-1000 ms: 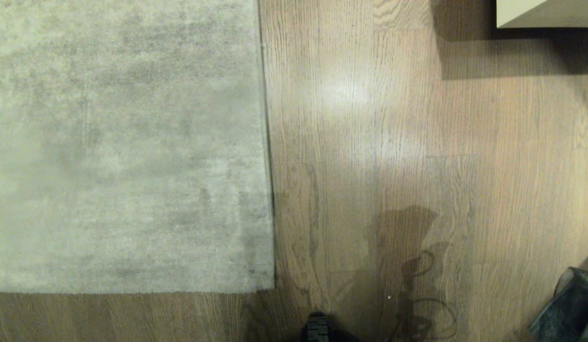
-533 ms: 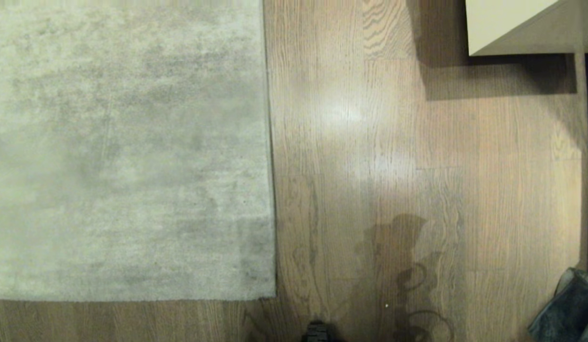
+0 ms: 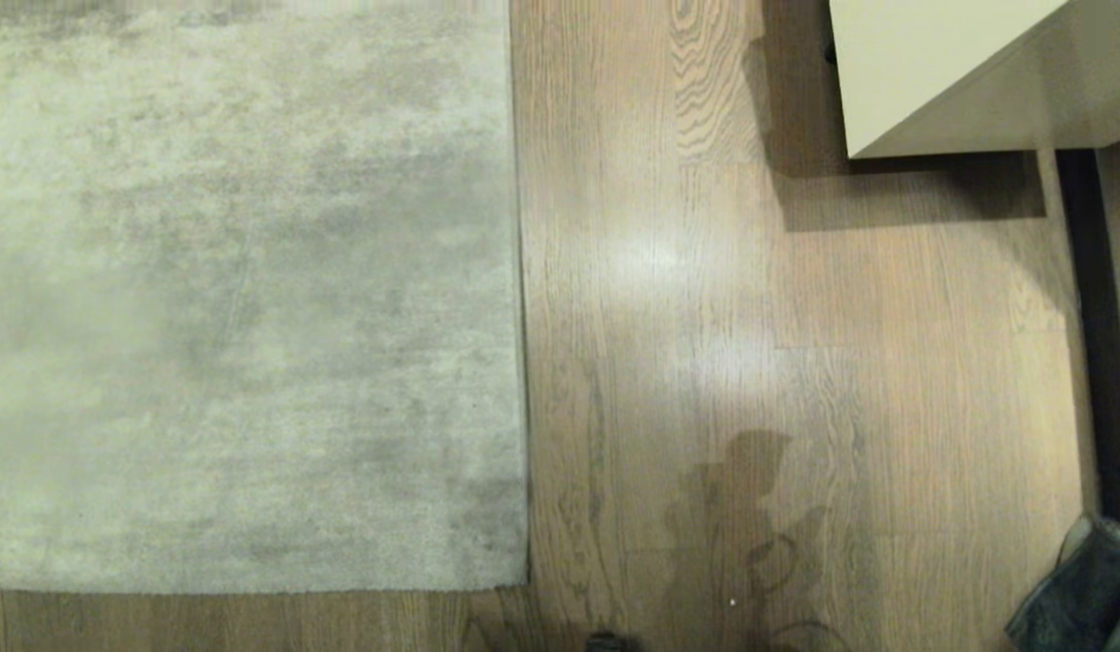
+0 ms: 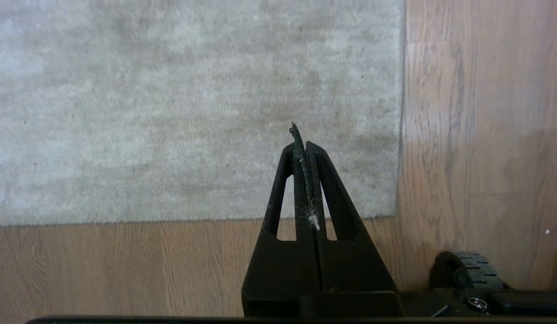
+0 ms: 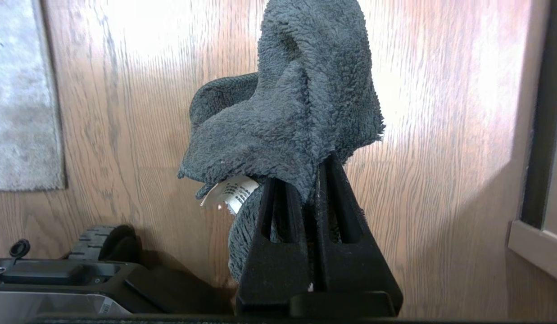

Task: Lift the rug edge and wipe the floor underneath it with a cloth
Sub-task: Lift up the carpet

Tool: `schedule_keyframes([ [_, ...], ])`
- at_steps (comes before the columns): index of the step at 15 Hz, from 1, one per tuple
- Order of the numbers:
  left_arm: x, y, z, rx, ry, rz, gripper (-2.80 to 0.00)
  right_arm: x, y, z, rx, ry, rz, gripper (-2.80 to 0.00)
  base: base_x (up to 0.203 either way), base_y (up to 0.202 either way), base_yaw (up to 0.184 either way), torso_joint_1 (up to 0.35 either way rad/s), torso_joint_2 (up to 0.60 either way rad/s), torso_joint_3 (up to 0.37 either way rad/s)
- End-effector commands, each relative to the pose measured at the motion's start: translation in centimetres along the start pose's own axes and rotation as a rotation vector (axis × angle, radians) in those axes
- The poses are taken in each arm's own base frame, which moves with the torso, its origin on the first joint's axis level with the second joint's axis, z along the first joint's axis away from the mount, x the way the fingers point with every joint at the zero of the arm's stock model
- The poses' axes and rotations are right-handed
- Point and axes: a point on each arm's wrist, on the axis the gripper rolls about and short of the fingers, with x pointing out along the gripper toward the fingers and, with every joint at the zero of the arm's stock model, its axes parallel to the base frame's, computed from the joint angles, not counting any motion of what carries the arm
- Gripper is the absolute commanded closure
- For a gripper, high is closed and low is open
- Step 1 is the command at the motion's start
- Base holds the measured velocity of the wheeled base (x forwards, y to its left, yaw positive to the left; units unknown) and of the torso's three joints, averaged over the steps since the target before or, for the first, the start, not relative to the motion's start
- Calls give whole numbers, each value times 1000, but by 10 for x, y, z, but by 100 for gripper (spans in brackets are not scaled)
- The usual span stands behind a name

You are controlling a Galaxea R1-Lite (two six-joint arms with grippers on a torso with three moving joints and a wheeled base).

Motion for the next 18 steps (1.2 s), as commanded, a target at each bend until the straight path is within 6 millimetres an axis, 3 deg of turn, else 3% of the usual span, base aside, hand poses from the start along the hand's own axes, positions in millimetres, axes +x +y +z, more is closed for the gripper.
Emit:
schedule_keyframes([
  [1,0,0,0,1,2,1,0,0,0,0,-1,1,0,0,0,0,0,6,3,204],
  [9,0,0,0,0,1,1,0,0,0,0,-1,1,2,0,0,0,0,2,5,191],
  [18,0,0,0,1,1,1,0,0,0,0,-1,1,2,0,0,0,0,0,0,14],
])
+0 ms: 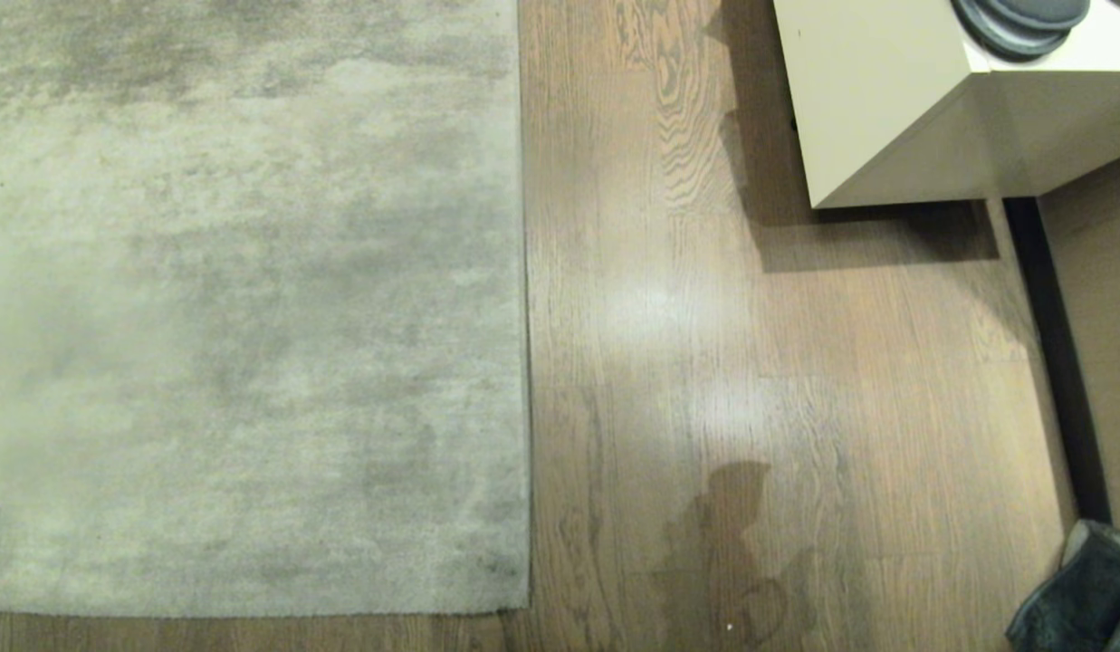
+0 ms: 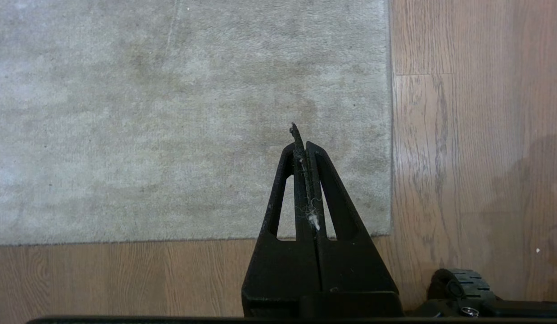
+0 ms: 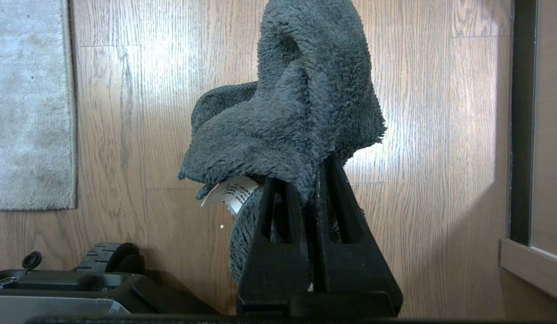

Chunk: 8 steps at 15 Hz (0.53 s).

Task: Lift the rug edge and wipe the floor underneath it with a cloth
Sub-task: Lift up the carpet

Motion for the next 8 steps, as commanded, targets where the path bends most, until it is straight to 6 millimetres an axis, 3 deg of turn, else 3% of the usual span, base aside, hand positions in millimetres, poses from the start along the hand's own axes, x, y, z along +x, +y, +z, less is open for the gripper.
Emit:
schedule_keyframes([
  [1,0,0,0,0,1,0,0,0,0,0,-1,2,2,0,0,0,0,0,0,0],
  [8,0,0,0,0,1,0,0,0,0,0,-1,2,1,0,0,0,0,0,0,0],
])
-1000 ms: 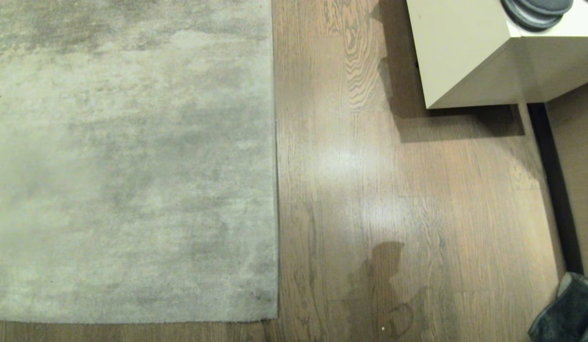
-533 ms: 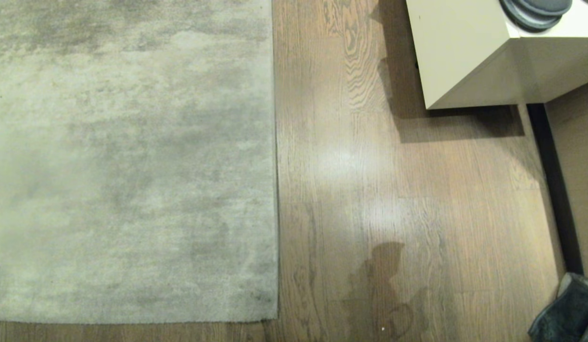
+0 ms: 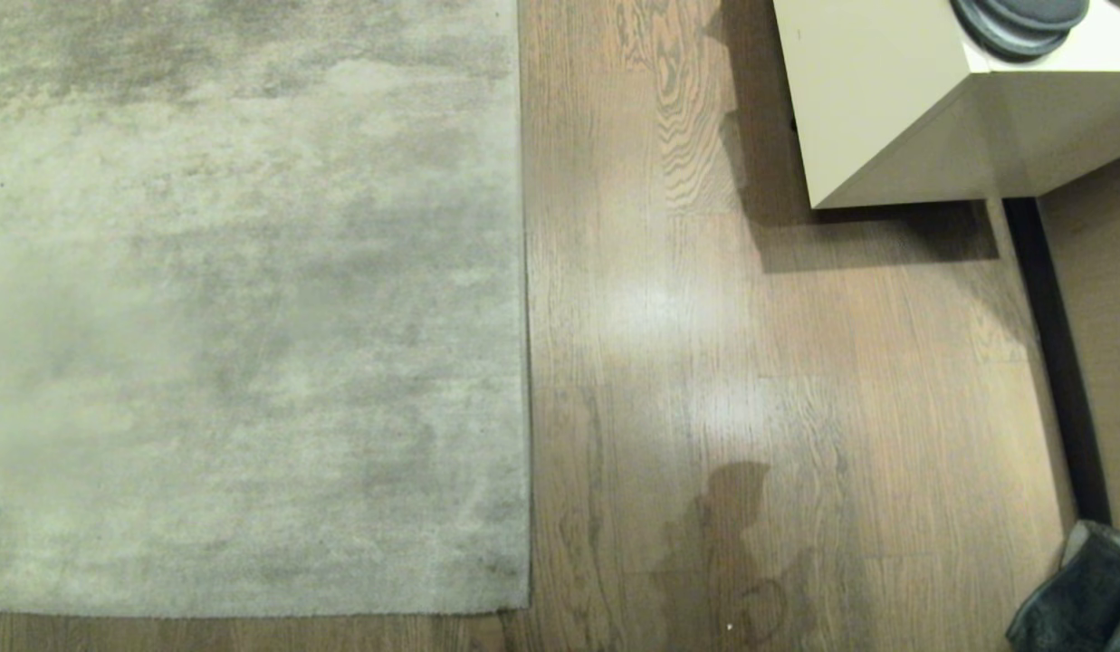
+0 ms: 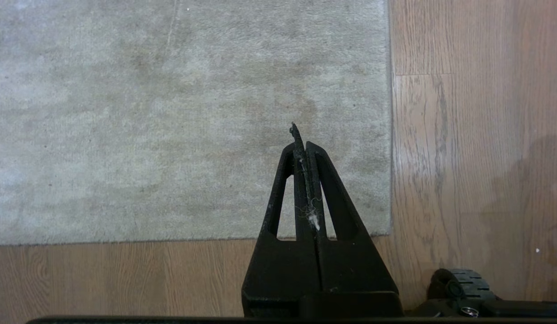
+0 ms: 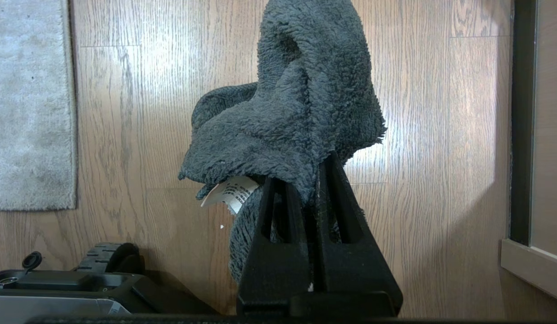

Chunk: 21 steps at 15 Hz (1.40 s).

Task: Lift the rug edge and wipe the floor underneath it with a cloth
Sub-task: Lift up the carpet

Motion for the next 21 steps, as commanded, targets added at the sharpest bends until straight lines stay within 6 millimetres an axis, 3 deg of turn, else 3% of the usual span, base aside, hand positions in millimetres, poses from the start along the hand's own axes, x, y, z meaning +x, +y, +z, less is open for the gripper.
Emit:
schedule_keyframes([
  [1,0,0,0,0,1,0,0,0,0,0,-1,2,2,0,0,0,0,0,0,0],
  [14,0,0,0,-2,1,-1,0,0,0,0,-1,1,2,0,0,0,0,0,0,-4],
  [21,0,0,0,-3,1,0,0,0,0,0,-1,1,1,0,0,0,0,2,0,-173],
])
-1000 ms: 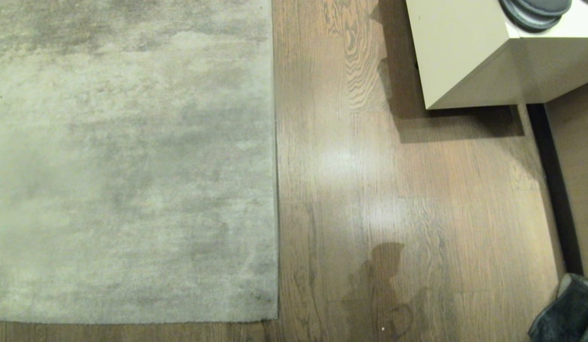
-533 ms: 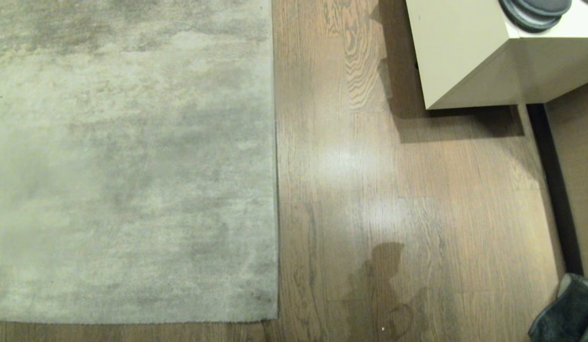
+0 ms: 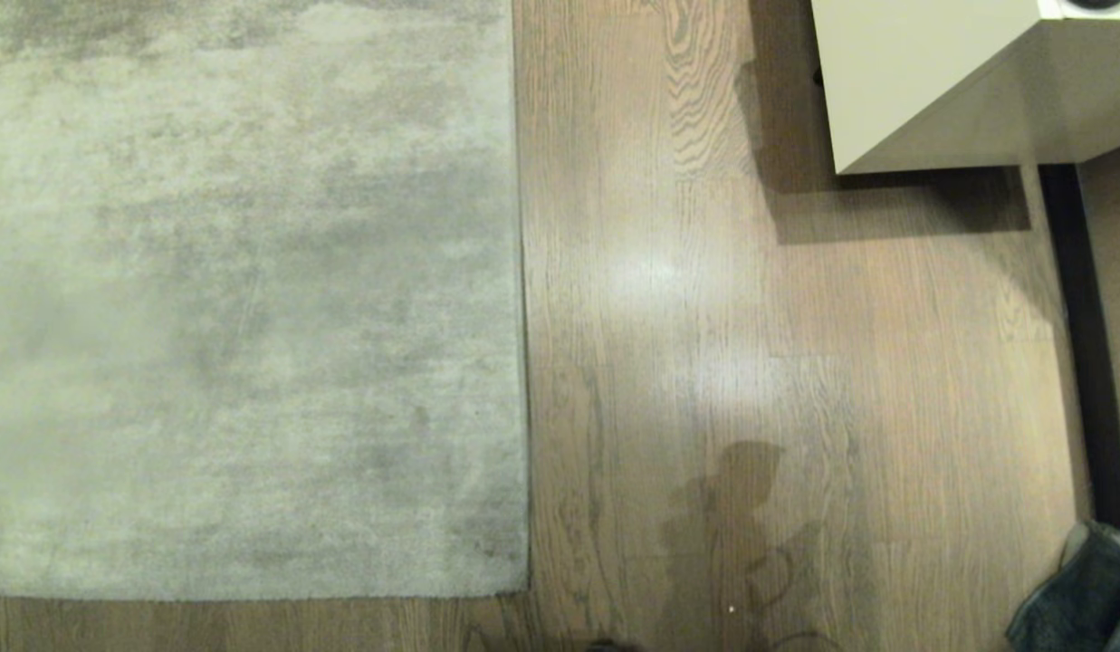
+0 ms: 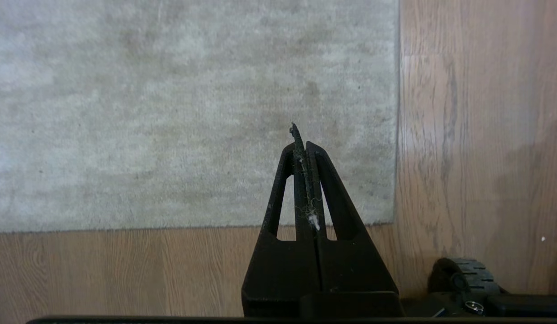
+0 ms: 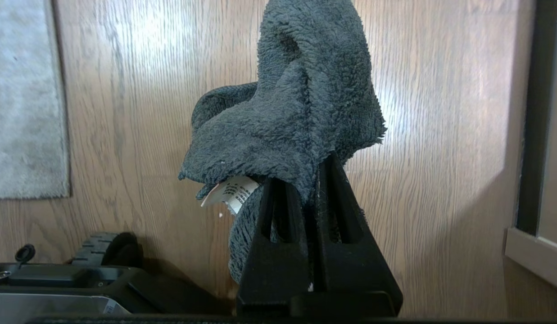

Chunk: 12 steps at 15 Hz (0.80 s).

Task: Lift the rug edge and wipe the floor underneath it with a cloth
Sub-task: Lift up the carpet

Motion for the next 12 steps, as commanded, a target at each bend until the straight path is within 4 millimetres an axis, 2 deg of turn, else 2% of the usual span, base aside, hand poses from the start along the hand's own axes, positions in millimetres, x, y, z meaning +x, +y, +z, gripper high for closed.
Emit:
schedule_keyframes([
  [1,0,0,0,-1,2,1,0,0,0,0,-1,1,2,0,0,0,0,4,1,-199],
  [12,0,0,0,0,2,1,0,0,0,0,-1,1,-1,0,0,0,0,4,2,-201],
])
